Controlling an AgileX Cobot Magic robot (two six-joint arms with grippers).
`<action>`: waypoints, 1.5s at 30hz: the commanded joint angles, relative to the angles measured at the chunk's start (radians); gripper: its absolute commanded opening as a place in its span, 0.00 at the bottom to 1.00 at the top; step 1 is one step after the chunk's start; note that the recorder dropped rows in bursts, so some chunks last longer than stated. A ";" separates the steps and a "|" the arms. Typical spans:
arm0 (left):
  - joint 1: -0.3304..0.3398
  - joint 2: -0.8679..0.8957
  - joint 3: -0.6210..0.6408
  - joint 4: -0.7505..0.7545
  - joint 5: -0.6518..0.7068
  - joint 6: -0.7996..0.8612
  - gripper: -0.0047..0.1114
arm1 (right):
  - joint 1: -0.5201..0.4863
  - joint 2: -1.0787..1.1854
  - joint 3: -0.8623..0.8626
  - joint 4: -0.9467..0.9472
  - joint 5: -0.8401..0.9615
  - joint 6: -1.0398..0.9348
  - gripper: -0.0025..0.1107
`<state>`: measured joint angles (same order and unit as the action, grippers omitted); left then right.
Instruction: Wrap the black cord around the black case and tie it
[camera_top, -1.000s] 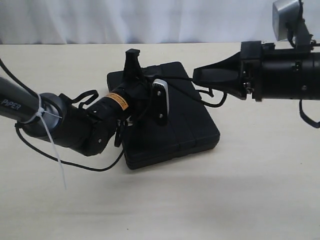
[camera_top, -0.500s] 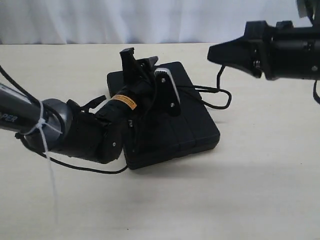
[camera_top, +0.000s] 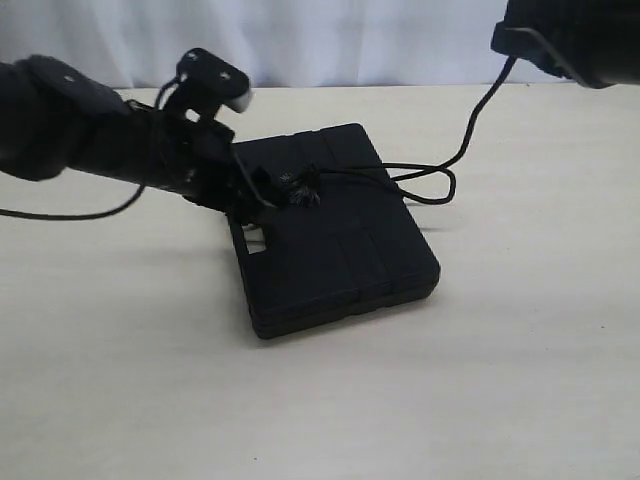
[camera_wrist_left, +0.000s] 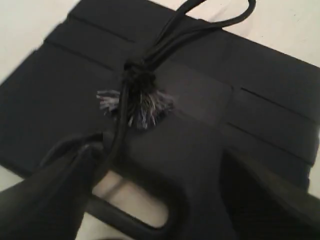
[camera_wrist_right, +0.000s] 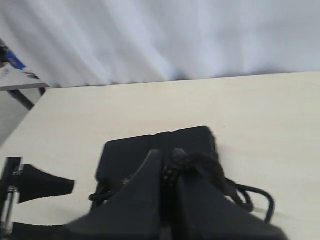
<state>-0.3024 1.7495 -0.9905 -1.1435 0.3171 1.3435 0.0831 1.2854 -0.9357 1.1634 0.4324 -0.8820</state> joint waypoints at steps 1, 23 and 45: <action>0.117 0.027 -0.010 0.101 0.144 -0.210 0.62 | -0.002 -0.003 -0.006 -0.133 -0.093 0.009 0.06; 0.127 0.157 -0.011 0.182 0.047 -0.665 0.62 | -0.002 0.113 -0.006 -0.368 -0.168 0.106 0.06; 0.127 0.303 -0.014 -0.107 0.021 -0.547 0.13 | -0.002 0.113 -0.004 -0.507 -0.303 0.059 0.06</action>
<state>-0.1761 2.0262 -1.0139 -1.2864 0.3994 0.7756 0.0831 1.4014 -0.9396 0.6681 0.1657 -0.7990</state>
